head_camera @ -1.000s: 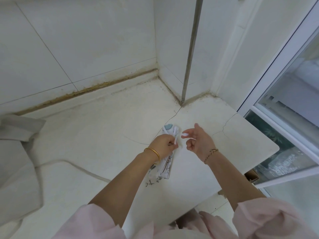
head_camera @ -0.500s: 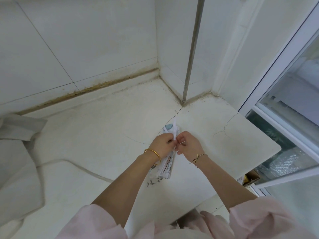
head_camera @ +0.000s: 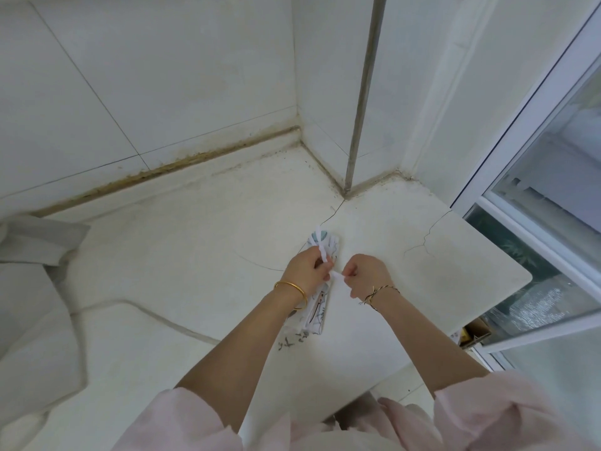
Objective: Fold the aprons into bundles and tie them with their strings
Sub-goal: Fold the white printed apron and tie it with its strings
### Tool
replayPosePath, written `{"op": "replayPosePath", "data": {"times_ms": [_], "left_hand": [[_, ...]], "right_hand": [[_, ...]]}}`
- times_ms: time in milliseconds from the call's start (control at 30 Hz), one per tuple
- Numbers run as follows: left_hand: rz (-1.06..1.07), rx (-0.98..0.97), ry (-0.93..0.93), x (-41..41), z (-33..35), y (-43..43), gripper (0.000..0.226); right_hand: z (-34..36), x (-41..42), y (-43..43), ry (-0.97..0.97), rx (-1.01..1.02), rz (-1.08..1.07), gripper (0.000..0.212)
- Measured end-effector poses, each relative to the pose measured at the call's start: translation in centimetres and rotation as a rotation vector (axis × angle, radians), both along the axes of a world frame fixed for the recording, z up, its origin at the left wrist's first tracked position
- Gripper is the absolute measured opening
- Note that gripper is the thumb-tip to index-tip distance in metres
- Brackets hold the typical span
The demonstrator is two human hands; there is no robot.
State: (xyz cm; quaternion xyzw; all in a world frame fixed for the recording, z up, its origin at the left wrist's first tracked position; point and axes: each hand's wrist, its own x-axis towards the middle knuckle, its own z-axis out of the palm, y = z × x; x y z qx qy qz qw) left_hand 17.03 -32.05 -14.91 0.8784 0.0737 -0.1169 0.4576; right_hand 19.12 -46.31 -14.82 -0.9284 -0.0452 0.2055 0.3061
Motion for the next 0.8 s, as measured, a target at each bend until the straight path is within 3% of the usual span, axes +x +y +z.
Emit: {"op": "replayPosePath", "data": {"times_ms": [133, 200, 433, 567, 667, 800], "left_hand": [[-0.016, -0.065, 0.035, 0.3, 0.2, 0.4, 0.018], [-0.014, -0.072, 0.037, 0.2, 0.4, 0.4, 0.022], [0.045, -0.037, 0.020, 0.2, 0.2, 0.5, 0.027], [0.116, -0.024, 0.028, 0.3, -0.1, 0.6, 0.015], [0.143, 0.035, 0.019, 0.6, 0.0, 0.3, 0.030], [0.135, 0.089, 0.015, 0.8, 0.2, 0.1, 0.035]], "right_hand": [[0.1, -1.0, 0.4, -0.032, 0.306, -0.064, 0.021], [-0.2, -1.3, 0.8, -0.013, 0.352, -0.051, 0.017], [-1.4, -1.4, 1.6, -0.054, 0.361, -0.132, 0.017], [-1.6, -1.8, 1.6, -0.168, 0.371, -0.094, 0.019], [-1.9, -2.2, 2.0, -0.304, 0.309, -0.002, 0.007], [-2.3, -2.3, 2.1, -0.369, 0.285, 0.017, 0.013]]}}
